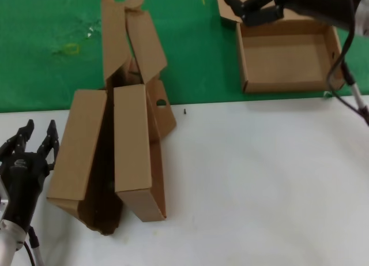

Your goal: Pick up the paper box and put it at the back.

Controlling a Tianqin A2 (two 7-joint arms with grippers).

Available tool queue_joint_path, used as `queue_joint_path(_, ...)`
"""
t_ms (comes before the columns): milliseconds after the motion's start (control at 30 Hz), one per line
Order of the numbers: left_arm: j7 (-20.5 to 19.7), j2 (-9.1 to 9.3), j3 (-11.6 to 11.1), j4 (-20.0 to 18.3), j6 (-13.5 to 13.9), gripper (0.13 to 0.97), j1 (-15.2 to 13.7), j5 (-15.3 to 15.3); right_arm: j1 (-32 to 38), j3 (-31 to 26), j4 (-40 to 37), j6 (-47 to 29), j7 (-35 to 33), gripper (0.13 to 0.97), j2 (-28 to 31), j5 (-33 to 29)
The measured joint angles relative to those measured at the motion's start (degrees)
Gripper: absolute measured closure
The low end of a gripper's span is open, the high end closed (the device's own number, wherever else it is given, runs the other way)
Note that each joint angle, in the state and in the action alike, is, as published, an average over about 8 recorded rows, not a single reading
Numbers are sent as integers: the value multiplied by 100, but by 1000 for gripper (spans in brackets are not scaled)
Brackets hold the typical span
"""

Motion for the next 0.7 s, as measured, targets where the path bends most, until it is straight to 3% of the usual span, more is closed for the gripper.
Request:
queue_joint_path(300,0,0,0,0,0,747,0,-1,-746,139,150,696,-325,138,-161,380)
queue_joint_path(700,3,0,0,0,0,461,0,0,-1744,325,351,1619,-758,129,-376,885)
